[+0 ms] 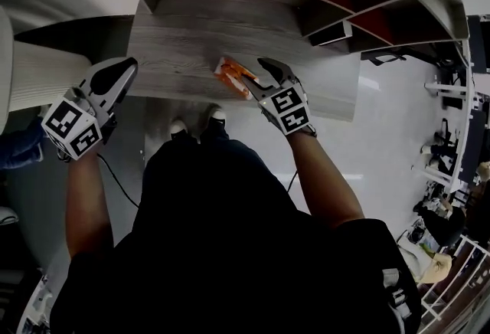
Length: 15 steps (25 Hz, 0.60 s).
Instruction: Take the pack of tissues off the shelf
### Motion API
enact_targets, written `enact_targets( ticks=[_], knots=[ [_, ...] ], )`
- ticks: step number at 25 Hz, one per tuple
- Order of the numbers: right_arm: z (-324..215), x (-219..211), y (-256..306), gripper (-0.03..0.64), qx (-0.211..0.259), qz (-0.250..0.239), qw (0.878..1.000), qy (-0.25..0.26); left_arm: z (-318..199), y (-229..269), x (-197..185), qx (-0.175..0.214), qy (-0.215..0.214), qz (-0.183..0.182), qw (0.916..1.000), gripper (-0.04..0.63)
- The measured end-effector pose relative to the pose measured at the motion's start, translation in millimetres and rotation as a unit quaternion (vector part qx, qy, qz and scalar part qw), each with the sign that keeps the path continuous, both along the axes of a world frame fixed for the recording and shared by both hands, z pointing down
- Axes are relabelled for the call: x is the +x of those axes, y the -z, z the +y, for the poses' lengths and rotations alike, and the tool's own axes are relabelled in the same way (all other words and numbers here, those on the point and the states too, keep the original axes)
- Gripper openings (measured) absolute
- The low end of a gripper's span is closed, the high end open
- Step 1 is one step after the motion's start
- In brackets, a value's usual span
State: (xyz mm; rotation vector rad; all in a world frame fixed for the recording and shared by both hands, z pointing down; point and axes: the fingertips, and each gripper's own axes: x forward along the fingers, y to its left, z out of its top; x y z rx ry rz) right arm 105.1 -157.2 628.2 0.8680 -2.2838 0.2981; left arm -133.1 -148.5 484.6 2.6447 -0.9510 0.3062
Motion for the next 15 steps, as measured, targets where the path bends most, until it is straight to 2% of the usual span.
enact_targets(
  ticks=[5,15],
  knots=[
    [1.1,2.5,32.1,0.213,0.017,-0.028,0.999,-0.016,-6.3,19.2,6.8,0.022,-0.018,-0.009,0.9995,0.029],
    [14.3,11.4,88.1,0.176,0.046,-0.074,0.995,-0.054,-7.1,36.5,21.0,0.04,-0.05,-0.017,0.9978,0.031]
  ],
)
